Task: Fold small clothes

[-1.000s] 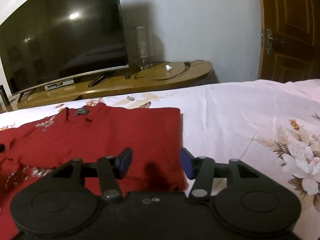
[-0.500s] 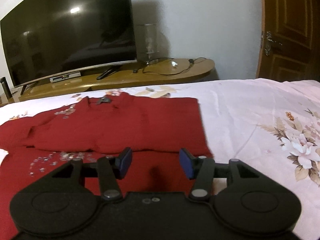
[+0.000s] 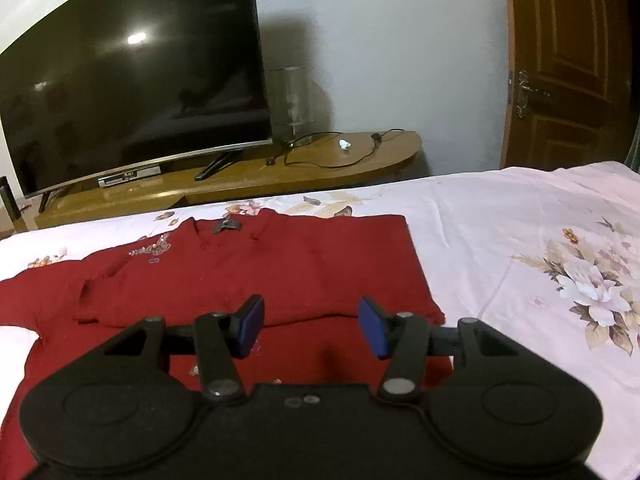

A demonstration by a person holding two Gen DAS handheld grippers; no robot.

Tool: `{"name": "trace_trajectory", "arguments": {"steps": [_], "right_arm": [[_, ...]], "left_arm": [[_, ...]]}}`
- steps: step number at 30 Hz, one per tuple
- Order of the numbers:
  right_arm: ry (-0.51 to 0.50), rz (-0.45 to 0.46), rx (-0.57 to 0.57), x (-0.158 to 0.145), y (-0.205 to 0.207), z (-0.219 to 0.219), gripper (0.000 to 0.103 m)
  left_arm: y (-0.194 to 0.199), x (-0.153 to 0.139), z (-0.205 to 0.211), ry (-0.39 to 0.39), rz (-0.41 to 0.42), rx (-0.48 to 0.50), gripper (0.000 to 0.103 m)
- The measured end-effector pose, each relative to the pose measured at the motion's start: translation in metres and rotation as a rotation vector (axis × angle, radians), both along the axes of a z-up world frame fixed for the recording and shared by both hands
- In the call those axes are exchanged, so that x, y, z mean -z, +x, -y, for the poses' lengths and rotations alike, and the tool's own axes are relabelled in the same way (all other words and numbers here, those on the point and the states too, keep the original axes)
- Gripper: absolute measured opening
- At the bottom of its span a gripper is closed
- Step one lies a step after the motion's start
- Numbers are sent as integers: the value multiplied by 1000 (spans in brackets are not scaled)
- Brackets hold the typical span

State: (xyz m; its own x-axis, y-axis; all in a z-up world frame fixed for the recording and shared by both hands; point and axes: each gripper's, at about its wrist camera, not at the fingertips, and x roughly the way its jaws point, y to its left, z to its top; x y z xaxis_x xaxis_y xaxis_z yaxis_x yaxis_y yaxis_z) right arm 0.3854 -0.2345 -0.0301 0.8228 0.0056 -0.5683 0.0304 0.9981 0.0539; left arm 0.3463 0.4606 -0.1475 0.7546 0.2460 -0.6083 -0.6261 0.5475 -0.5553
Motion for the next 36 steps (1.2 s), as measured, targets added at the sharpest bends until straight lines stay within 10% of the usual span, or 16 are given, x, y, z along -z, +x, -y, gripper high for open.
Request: {"name": "trace_trajectory", "arguments": {"steps": [11,21,24,28,36], "right_arm": [[70,31,21,5,-4,13,51],[150,69,89,-8,-2,70,51],[226,32,103,-3,11,83,52],[350,5,49,5,28,75,54],[598,-153,-140,46,95,-12,52]], "left_arm": [[82,-99,242,352,176,564,3],[151,-41,468,359,29,897,4],[142,-24,514,491,-39,898,9],[93,-57,494,574,58,860,57],[57,-41,353,515,-114,614,39]]}}
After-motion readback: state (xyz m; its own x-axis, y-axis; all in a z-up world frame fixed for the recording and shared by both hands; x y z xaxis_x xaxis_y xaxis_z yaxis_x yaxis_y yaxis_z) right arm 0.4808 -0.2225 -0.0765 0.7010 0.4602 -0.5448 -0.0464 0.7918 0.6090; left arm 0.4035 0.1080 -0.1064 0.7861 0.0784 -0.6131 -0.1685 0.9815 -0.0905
